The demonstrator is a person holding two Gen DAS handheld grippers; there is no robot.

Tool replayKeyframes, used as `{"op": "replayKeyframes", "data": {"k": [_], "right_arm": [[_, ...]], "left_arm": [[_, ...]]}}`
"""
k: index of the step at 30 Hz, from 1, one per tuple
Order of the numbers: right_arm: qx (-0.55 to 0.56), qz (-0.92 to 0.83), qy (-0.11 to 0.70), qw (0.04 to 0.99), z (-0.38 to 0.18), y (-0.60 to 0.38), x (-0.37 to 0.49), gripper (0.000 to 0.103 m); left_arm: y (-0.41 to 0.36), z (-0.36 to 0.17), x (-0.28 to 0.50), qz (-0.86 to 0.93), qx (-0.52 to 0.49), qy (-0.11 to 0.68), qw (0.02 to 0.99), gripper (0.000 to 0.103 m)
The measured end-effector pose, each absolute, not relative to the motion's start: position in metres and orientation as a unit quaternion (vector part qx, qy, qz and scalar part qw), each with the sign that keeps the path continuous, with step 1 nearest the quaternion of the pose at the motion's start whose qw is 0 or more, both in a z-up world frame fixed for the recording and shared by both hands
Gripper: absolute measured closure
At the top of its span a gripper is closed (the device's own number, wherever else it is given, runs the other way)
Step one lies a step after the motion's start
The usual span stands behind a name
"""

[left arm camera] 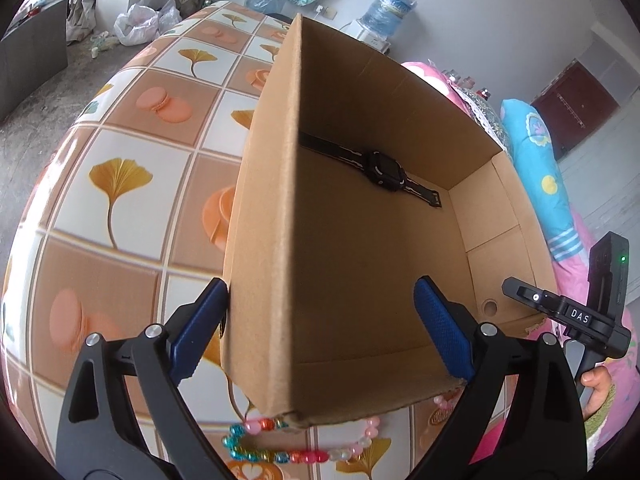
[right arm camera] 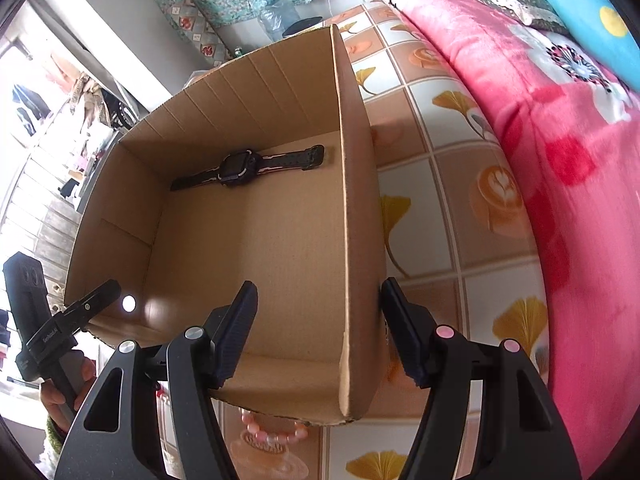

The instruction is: Organize jewelry

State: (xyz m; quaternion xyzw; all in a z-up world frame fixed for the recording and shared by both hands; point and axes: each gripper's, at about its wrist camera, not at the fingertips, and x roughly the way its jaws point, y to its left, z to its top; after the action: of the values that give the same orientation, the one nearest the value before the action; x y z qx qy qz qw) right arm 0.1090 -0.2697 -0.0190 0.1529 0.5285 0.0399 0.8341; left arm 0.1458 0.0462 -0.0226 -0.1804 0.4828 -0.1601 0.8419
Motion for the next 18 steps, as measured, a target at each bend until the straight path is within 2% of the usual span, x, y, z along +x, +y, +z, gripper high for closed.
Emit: {"op": "replayKeyframes", "data": {"k": [18], "right_arm": [[0.158,0.039,0.531,0.832,-0.022,-0.271,0.072,0.041]], "left_arm": [[0.047,-0.022,0.106,-0.164,-0.175,0.488,0.839,0.012]]}}
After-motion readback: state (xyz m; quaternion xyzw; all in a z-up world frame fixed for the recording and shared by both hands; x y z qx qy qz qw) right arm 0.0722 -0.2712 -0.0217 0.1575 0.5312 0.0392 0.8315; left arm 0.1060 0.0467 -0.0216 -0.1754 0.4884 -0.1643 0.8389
